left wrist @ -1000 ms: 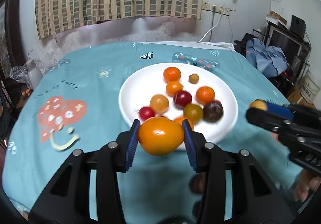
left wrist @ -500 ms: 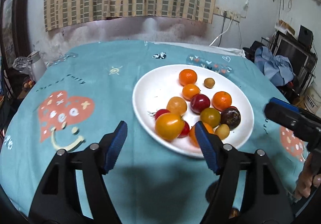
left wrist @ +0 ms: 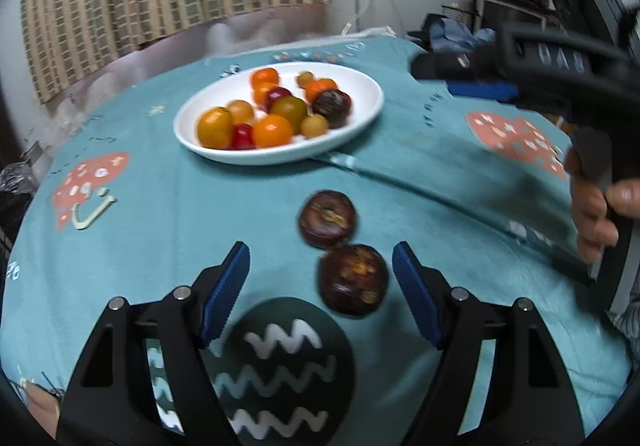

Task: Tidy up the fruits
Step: 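Release the yellow-orange tomato and small yellow fruit onto the plate with both tools, then grasp a dark water chestnut with the left tool while the right tool grasps another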

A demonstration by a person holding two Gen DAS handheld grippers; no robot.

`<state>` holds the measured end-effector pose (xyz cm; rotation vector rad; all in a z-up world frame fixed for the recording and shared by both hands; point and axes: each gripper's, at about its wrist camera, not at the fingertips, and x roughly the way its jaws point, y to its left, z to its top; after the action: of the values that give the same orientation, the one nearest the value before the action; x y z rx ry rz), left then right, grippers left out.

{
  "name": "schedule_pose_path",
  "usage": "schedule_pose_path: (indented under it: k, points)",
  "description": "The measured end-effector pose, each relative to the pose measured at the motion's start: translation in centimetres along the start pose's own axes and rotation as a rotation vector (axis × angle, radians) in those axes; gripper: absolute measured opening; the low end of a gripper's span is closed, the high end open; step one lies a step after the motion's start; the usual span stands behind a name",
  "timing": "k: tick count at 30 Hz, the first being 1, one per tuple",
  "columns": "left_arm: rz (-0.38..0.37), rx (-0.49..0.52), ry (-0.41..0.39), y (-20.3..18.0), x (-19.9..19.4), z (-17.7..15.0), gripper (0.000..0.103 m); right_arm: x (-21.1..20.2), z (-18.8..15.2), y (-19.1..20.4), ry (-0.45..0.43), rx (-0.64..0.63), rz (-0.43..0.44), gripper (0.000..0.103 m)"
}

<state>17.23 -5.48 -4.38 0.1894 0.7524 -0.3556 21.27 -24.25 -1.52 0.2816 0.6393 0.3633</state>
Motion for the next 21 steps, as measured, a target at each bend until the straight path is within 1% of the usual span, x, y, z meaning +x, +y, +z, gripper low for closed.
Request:
schedule_pose_path:
  k: [4,7,9,10,12,15,18,19,21]
  points:
    - [-0.013,-0.008,0.049,0.0,1.3,-0.4,0.076,0.1,0.0,0.0,0.002,0.001,-0.002,0.069]
    - [-0.03,-0.012,0.072,-0.2,1.9,-0.5,0.076,0.2,-0.1,0.1,0.013,0.003,0.001,0.069]
    - [-0.039,-0.014,0.085,-0.2,2.3,-0.6,0.074,0.3,-0.1,0.1,0.021,0.007,0.0,0.069]
    - [-0.049,-0.016,0.095,-0.2,2.5,-0.6,0.063,0.4,-0.1,0.0,0.025,0.01,0.001,0.069]
    - [-0.099,-0.027,0.12,-0.1,3.0,-0.8,0.047,0.5,-0.2,0.0,0.032,0.015,0.006,0.069]
    - [-0.097,-0.028,0.117,0.1,2.8,-0.7,0.046,0.8,-0.3,0.1,0.037,0.012,0.013,0.069]
    - [-0.057,-0.084,0.071,2.0,1.6,-0.3,0.046,1.3,-0.8,0.8,0.052,-0.015,0.028,0.069]
    - [-0.019,-0.114,0.054,3.1,1.2,-0.1,0.046,1.6,-1.0,1.2,0.064,-0.035,0.03,0.069]
    - [0.052,-0.17,0.04,5.1,0.9,-0.1,0.046,2.7,-1.9,2.8,0.101,-0.115,0.018,0.069]
